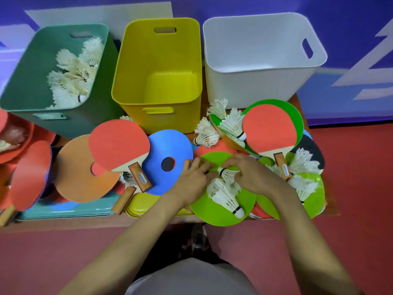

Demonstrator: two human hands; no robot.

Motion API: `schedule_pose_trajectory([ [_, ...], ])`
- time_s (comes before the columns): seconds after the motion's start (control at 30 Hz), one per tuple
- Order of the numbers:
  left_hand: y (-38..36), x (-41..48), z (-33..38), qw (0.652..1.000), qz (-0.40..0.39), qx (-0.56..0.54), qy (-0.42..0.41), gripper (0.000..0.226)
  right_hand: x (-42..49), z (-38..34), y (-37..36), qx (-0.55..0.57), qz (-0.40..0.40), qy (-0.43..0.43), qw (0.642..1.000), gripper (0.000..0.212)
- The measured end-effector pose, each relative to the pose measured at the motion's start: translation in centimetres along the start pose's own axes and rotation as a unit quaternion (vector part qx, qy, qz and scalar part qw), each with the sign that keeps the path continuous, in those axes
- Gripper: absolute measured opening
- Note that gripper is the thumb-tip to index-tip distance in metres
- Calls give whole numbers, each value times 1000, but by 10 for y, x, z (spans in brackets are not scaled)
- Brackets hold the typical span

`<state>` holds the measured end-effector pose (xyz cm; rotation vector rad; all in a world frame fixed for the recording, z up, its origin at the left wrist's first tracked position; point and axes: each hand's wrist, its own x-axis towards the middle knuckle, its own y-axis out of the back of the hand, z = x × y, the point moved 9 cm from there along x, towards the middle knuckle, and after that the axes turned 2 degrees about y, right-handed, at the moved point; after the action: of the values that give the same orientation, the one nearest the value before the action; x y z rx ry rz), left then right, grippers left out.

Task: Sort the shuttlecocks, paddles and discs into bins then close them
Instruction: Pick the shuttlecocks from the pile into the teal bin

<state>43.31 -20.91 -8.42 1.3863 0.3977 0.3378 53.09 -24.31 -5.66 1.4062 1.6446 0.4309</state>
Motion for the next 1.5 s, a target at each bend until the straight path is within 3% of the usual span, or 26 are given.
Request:
schedule_pose_trajectory([
  [0.1,9,1,3,998,51,-7,-21,40,-4,6,5,36,-8,4,999,51],
  [0.2,14,-4,2,995,75,-42,-41,53,-6,10,7,33,-3,18,999,45],
  [0.33,21,-12,-4,988,102,-109,-34,43,-5,5,24,24,121,34,992,22],
  [0.4,24,-14,-11,985,102,-141,-16,37,-7,-2,36,15,172,51,984,19],
  [0.47,28,-16,-16,980,99,-173,-3,45,-9,-11,48,13,218,73,973,19],
  [0.67,59,-29,-34,969,145,-197,37,58,7,-39,69,9,266,62,962,20],
  [0.73,65,-32,-44,952,162,-254,54,50,13,-51,75,9,288,64,955,19],
  [0.83,77,-39,-69,892,246,-361,116,42,20,-68,88,43,334,77,938,18],
  [0.97,96,-57,-103,834,322,-407,187,43,34,-98,100,90,355,113,924,18],
  [1.23,114,-93,-162,797,373,-430,200,38,68,-153,94,127,332,141,924,17],
  [1.37,127,-98,-182,780,377,-472,165,38,78,-175,98,147,364,155,907,16],
  [1.5,159,-116,-203,769,461,-398,192,29,94,-205,101,137,366,178,903,15],
])
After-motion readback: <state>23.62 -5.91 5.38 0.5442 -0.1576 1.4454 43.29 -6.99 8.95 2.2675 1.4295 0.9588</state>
